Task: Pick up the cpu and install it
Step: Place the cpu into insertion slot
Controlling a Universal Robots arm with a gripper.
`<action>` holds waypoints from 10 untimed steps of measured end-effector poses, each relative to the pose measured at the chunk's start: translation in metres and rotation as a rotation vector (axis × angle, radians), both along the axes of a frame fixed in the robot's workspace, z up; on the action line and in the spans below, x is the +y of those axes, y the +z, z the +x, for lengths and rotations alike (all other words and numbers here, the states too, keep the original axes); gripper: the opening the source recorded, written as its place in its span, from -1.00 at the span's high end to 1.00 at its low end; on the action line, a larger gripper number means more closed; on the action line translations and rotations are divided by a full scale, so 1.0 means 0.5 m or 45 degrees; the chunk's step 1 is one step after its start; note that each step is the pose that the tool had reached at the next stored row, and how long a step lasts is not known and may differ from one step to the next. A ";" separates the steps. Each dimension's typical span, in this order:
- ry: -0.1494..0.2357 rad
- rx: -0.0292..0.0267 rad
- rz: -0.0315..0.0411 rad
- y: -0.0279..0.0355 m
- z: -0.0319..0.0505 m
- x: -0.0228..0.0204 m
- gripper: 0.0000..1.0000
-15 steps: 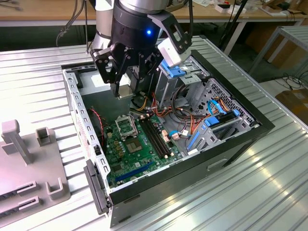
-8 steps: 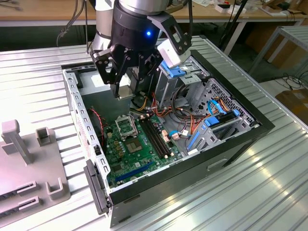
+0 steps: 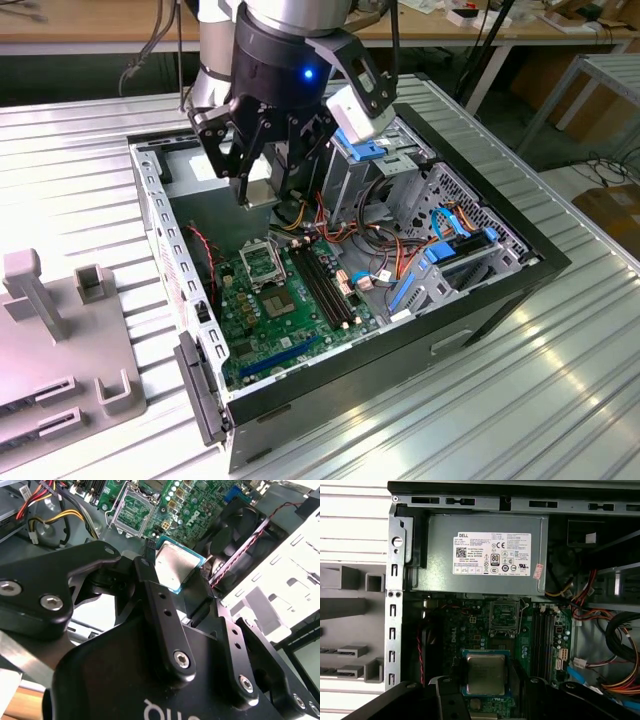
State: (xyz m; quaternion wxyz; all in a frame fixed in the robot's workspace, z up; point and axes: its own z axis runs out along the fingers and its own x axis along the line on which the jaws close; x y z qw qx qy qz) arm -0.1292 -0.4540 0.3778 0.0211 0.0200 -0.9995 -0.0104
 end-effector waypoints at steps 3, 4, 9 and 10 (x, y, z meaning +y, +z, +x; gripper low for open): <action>0.000 0.0001 -0.0002 -0.005 0.001 -0.0003 0.06; 0.000 0.0001 -0.0002 -0.007 0.001 -0.0003 0.06; 0.000 0.0001 -0.0002 -0.016 0.001 -0.0003 0.06; 0.000 0.0001 -0.0002 -0.017 0.001 -0.0003 0.06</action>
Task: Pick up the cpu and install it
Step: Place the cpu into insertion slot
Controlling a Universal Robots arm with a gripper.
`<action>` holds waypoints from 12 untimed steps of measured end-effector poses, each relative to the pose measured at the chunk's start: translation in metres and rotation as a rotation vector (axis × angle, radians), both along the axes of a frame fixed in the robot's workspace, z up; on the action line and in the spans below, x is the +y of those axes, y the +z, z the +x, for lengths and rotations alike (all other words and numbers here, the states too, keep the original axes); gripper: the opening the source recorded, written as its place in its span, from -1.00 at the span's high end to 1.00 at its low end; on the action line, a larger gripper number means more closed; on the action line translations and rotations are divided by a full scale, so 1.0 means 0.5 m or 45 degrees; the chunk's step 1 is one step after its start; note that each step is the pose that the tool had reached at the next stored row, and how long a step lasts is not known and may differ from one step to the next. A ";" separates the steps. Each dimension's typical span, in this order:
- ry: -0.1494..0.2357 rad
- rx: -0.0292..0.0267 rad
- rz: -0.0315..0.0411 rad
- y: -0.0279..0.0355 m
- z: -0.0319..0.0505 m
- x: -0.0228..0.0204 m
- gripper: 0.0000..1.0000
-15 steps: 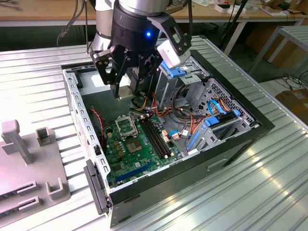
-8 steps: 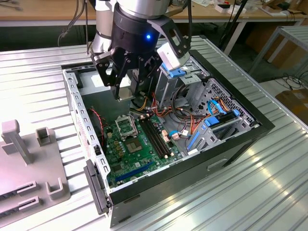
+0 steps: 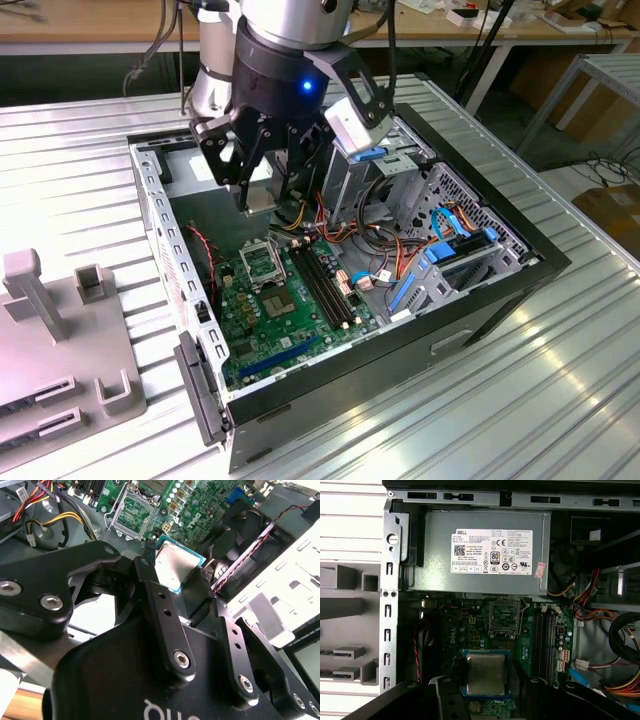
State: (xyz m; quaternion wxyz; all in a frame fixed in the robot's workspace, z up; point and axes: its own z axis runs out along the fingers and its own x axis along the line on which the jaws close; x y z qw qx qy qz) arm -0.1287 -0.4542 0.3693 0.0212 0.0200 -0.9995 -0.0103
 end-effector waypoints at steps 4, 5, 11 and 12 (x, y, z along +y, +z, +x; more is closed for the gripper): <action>0.000 0.0001 0.0000 -0.003 0.000 0.0000 0.06; 0.000 0.0000 -0.0001 -0.004 0.000 0.0000 0.06; 0.000 -0.0001 0.0002 -0.009 0.000 0.0000 0.06; 0.000 -0.0002 0.0003 -0.010 0.000 0.0000 0.06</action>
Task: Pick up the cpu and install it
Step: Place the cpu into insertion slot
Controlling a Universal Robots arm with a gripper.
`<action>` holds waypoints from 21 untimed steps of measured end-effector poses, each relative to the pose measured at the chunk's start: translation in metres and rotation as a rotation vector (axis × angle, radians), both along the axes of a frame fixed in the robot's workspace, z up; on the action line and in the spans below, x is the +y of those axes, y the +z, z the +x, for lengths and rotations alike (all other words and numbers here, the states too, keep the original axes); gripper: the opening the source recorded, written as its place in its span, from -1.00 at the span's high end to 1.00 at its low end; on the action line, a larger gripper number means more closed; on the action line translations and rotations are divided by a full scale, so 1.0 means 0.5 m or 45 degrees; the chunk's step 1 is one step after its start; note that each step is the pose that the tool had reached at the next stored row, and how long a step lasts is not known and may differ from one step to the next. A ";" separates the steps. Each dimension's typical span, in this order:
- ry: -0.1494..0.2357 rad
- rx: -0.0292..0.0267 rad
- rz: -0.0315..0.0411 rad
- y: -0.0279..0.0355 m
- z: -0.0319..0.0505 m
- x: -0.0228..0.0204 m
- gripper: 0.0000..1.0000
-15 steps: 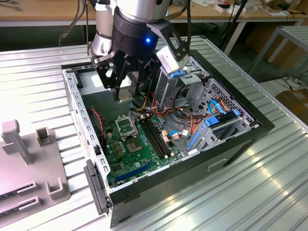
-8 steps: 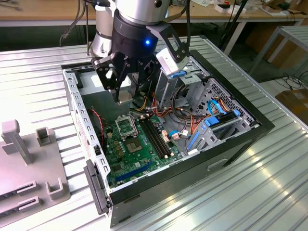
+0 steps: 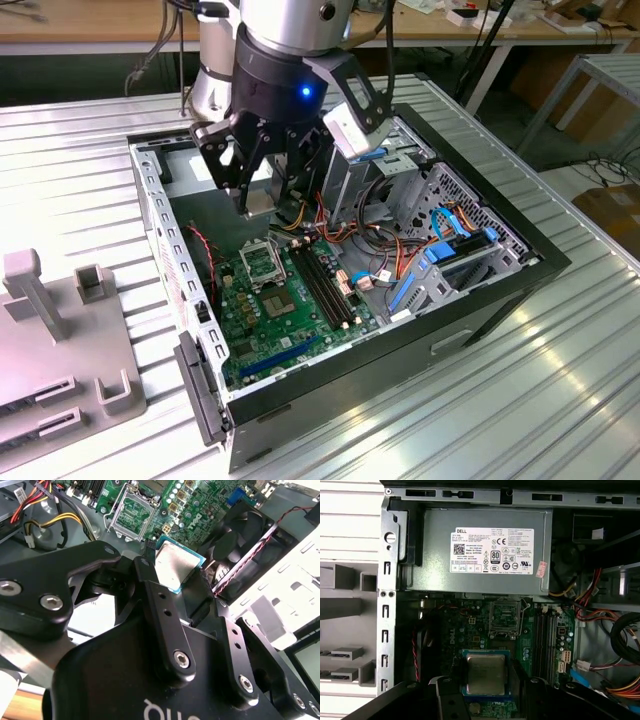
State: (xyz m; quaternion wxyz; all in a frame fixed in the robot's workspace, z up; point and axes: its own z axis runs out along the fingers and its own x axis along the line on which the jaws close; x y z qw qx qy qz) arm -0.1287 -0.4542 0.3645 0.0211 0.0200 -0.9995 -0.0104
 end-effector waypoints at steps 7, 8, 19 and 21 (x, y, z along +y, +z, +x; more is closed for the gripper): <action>0.000 0.0001 -0.0002 -0.008 0.000 -0.0030 0.06; 0.000 0.0001 -0.0002 -0.010 0.000 -0.0042 0.06; 0.000 0.0002 -0.0005 -0.019 0.000 -0.0149 0.06; 0.000 0.0002 -0.0003 -0.020 0.000 -0.0151 0.06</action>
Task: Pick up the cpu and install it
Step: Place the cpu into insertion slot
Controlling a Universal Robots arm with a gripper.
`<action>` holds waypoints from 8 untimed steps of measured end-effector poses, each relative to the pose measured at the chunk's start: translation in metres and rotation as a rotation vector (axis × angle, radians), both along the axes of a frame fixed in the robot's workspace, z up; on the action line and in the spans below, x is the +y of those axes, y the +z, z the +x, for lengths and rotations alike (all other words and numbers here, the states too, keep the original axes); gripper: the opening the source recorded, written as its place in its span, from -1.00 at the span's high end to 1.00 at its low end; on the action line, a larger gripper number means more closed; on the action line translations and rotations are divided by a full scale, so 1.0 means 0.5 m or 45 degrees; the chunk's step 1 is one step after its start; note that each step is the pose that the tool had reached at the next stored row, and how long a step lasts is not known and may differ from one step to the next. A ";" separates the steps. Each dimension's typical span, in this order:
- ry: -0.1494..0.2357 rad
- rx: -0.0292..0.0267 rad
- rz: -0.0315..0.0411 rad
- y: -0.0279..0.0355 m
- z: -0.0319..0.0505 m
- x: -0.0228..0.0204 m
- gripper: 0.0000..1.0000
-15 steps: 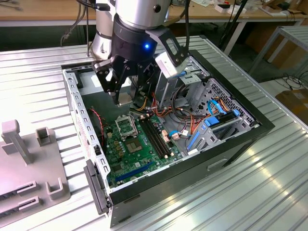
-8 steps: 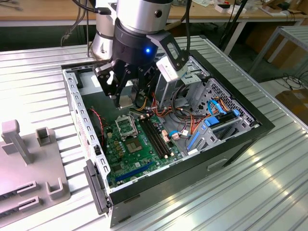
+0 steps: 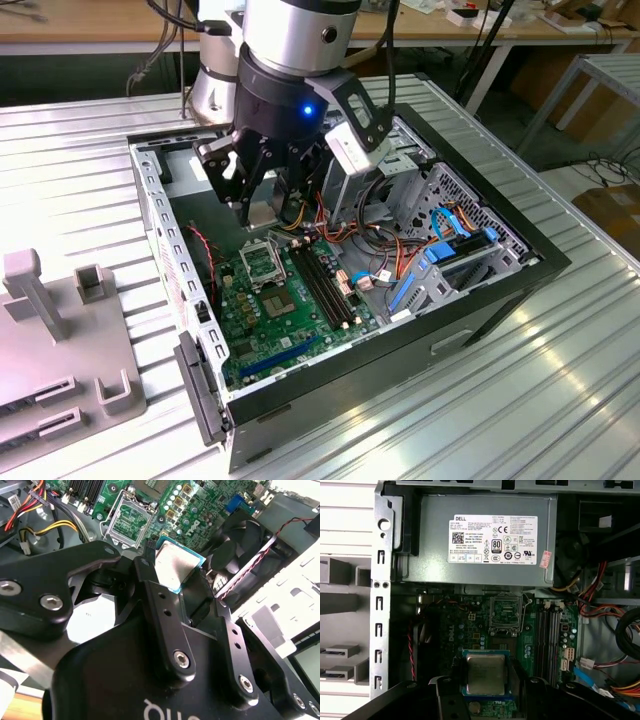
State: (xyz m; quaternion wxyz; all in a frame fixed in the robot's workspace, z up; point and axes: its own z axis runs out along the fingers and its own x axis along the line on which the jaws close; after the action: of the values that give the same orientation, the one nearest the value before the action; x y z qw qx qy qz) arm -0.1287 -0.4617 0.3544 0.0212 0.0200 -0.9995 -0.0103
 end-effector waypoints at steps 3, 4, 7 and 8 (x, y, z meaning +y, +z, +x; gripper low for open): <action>0.000 -0.0001 0.0000 -0.001 0.000 0.0000 0.06; 0.000 -0.0001 0.0001 -0.002 0.000 -0.0001 0.06; 0.000 0.0000 0.0000 -0.003 0.000 -0.0004 0.06; 0.000 0.0000 0.0001 -0.004 0.000 -0.0007 0.06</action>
State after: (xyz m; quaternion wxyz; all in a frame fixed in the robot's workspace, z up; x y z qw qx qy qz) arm -0.1287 -0.4620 0.3525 0.0212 0.0200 -0.9995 -0.0103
